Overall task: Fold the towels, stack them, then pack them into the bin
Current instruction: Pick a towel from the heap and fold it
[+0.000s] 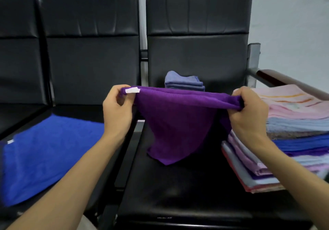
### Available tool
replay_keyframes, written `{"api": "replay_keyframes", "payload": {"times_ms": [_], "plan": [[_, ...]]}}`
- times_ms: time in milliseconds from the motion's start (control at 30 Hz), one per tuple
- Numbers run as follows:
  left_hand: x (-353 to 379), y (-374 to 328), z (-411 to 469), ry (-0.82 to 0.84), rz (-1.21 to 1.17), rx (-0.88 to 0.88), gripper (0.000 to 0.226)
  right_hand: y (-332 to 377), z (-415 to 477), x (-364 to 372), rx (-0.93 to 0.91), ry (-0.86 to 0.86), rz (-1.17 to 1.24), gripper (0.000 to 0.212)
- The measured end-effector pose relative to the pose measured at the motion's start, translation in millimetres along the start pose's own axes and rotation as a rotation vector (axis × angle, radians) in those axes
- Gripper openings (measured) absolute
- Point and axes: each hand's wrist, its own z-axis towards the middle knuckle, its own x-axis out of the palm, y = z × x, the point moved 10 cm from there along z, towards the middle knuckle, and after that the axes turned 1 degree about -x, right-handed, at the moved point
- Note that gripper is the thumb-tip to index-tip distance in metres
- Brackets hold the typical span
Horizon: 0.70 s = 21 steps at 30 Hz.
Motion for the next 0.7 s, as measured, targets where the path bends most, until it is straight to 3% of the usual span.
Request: {"api": "replay_keyframes", "payload": {"times_ms": [133,200,267,333,400,467,533,600,700], "plan": [[-0.4,13.9,-1.9,0.093,-0.157,-0.156,0.01,14.5,-10.5,8.0,-0.165,0.275,-0.012,0.02],[1.5,17.6,-5.7,0.175,-0.155,-0.219,0.012,11.3,-26.1,21.6,-0.124,0.601,0.027,0.04],[12.8,24.4,-16.7,0.373,-0.11,-0.301,0.012,12.1,-59.0,34.7,-0.071,1.017,0.076,0.045],[26.3,36.5,-40.5,0.663,-0.023,-0.404,0.011,15.5,-103.4,38.1,-0.008,1.44,0.125,0.026],[30.2,52.0,-70.9,0.94,0.153,-0.498,0.009,17.9,-138.1,35.6,0.034,1.699,0.146,0.011],[25.9,67.5,-94.9,1.122,0.309,-0.59,0.011,19.5,-157.5,39.0,0.002,1.773,0.143,0.01],[20.9,83.4,-110.5,1.201,0.368,-0.697,0.015,15.8,-164.2,51.1,-0.021,1.732,0.121,0.011],[16.8,99.7,-117.0,1.193,0.404,-0.754,0.016,3.4,-156.1,66.3,-0.015,1.567,0.046,0.011],[14.4,122.1,-110.6,1.041,0.348,-0.785,0.015,-21.7,-130.9,78.0,-0.023,1.224,-0.188,0.011]]}}
